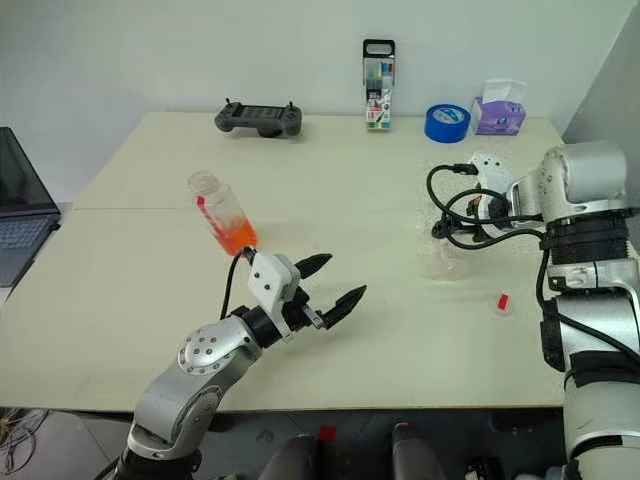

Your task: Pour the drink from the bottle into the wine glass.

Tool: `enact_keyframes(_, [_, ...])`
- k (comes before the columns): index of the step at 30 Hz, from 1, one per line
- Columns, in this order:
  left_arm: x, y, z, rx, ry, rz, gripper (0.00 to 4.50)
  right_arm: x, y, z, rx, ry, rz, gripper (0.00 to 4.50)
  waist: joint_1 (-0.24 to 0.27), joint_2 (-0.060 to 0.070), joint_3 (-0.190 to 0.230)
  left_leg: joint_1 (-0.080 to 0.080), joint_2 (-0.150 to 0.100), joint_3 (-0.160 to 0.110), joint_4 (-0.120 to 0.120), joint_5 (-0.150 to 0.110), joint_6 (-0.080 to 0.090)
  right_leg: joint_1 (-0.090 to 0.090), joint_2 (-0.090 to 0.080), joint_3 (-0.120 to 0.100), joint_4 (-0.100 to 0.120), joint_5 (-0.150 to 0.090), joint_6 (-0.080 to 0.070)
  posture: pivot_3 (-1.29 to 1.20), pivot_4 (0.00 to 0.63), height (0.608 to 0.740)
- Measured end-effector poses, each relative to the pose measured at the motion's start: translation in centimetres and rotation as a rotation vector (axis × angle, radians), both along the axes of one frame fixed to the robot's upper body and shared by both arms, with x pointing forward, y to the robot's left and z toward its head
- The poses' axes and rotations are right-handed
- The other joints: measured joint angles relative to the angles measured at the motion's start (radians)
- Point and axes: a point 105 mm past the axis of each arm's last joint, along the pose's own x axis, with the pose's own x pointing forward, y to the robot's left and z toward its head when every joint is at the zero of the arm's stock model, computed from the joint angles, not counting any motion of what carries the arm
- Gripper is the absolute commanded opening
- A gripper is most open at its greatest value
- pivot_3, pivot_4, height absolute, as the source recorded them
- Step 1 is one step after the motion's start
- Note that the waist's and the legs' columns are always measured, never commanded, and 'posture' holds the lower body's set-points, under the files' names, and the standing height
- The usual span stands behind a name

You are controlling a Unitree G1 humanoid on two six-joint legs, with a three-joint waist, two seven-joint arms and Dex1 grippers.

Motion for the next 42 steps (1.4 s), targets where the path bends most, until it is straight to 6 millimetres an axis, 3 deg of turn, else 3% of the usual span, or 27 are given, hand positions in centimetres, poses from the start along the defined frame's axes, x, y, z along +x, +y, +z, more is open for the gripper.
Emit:
enact_keyframes(7, [-0.1, 0.5, -0.8, 0.022, 0.007, 0.019, 4.48, 1.4, -0.2, -3.1, -0.028, 0.104, -0.044, 4.5, 0.002, 0.0, 0.0, 0.0, -0.001, 0.001, 0.001, 0.0, 0.0, 0.0, 0.0, 0.001, 0.0, 0.0, 0.0, 0.0, 0.15, 0.74])
enact_keyframes(13, [-0.3, 0.6, -1.4, 0.011, 0.031, 0.047, 4.48, 2.9, -0.4, -3.7, -0.09, 0.06, -0.042, 4.5, 0.002, 0.0, 0.0, 0.0, 0.0, 0.001, 0.0, 0.0, 0.0, 0.0, 0.0, 0.001, 0.0, 0.0, 0.0, 0.0, 0.15, 0.74])
enact_keyframes(16, [-0.4, 0.7, -1.5, 0.012, 0.029, 0.062, 4.5, 3.6, -0.7, -4.2, -0.121, 0.021, -0.045, 3.86, 0.002, 0.0, 0.0, 0.0, 0.0, 0.0, 0.0, 0.0, 0.0, 0.0, 0.0, 0.0, 0.0, 0.0, 0.0, 0.0, 0.15, 0.74])
enact_keyframes(26, [-0.3, 0.7, -1.5, 0.01, 0.028, 0.077, 4.5, 4.2, -0.7, -5.3, -0.165, -0.007, -0.037, 0.3, 0.002, 0.0, 0.0, 0.0, 0.0, 0.001, 0.001, 0.0, 0.0, 0.0, 0.0, 0.001, 0.0, 0.001, -0.001, 0.0, 0.15, 0.74])
enact_keyframes(31, [0.1, 0.6, -1.1, 0.013, 0.015, 0.076, 4.5, 5.1, -0.2, -4.2, -0.148, -0.087, -0.017, 0.21, 0.0, 0.002, 0.001, 0.0, 0.0, 0.001, 0.001, 0.0, 0.0, -0.001, 0.0, 0.001, 0.0, 0.001, -0.001, 0.0, 0.15, 0.74])
enact_keyframes(34, [0.8, 1.1, -1.3, 0.014, 0.024, 0.103, 4.5, 7.5, 2.4, 1.0, -0.174, -0.392, 0.077, 0.21, -0.008, 0.005, 0.003, 0.0, 0.0, 0.001, 0.001, 0.0, 0.0, -0.002, 0.001, 0.002, 0.001, 0.001, -0.001, 0.0, 0.15, 0.74])
enact_keyframes(36, [1.4, 2.0, -1.2, 0.004, 0.026, 0.152, 4.5, 7.8, 5.6, 4.7, -0.097, -0.589, 0.13, 0.21, -0.016, 0.005, 0.003, 0.0, 0.003, -0.001, 0.0, 0.0, 0.0, -0.002, 0.001, 0.001, 0.001, 0.001, -0.001, 0.0, 0.15, 0.74])
enact_keyframes(38, [1.8, 2.9, -1.0, -0.012, 0.032, 0.186, 4.5, 7.2, 8.7, 6.7, -0.027, -0.764, 0.174, 0.21, -0.015, 0.004, 0.001, -0.001, 0.005, -0.005, -0.001, 0.0, 0.0, -0.001, 0.001, -0.001, 0.001, 0.001, -0.001, 0.0, 0.15, 0.74])
enact_keyframes(40, [2.0, 3.9, -1.0, -0.021, 0.054, 0.215, 4.5, 6.3, 12.1, 5.5, 0.086, -0.87, 0.18, 0.21, -0.014, 0.003, 0.0, -0.001, 0.005, -0.007, -0.001, 0.0, 0.0, -0.001, 0.001, -0.002, 0.001, 0.001, -0.001, 0.0, 0.15, 0.74])
enact_keyframes(42, [1.9, 4.6, -1.2, -0.023, 0.078, 0.23, 4.5, 5.5, 14.9, 1.8, 0.192, -0.856, 0.148, 0.21, -0.015, 0.004, 0.0, -0.002, 0.005, -0.006, -0.001, 0.0, -0.001, -0.002, 0.0, -0.001, 0.003, 0.001, -0.002, 0.0, 0.15, 0.74])
